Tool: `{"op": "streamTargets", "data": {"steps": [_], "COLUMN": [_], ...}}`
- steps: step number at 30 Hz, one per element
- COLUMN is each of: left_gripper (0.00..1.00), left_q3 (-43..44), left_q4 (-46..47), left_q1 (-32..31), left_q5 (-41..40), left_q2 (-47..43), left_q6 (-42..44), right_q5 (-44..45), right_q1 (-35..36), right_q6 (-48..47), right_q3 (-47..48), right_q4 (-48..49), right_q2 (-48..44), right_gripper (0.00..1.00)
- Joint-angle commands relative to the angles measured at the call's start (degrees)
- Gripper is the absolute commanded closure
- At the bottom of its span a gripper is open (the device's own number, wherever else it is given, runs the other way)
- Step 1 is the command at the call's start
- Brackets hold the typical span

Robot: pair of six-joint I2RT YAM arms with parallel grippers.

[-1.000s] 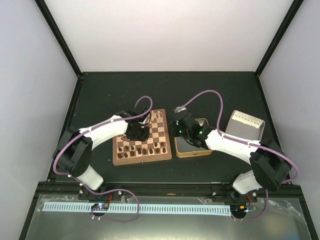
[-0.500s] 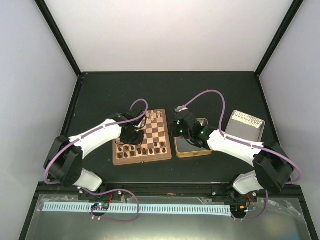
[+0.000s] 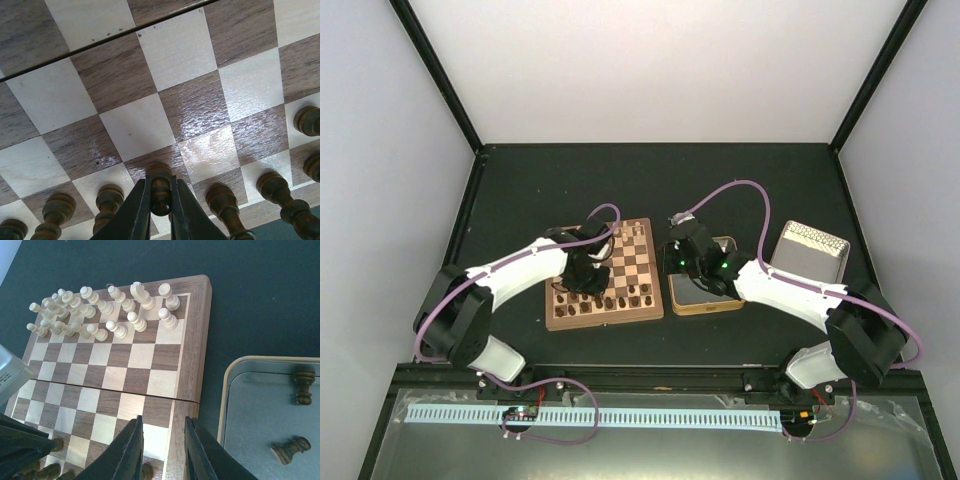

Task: Set up the chess pieces on the board
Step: Move the chess piece to the chessboard.

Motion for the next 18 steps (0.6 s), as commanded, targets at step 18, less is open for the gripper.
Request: {"op": "streamTargets", "data": {"steps": [18], "left_gripper": [0.72], "left_q3": [4.8], "left_q4": [-2.8], "left_q1": [-0.2], "left_q5": [-2.7], "left_q2": [-1.3], "left_q6": [0.6], "right_q5": [6.2], "right_q1": [-1.3], "right_q6": [4.9], "right_q3": [0.2], "right_q4": [-9.6], "right_q2": [-0.8], "right_gripper": [0.73]}}
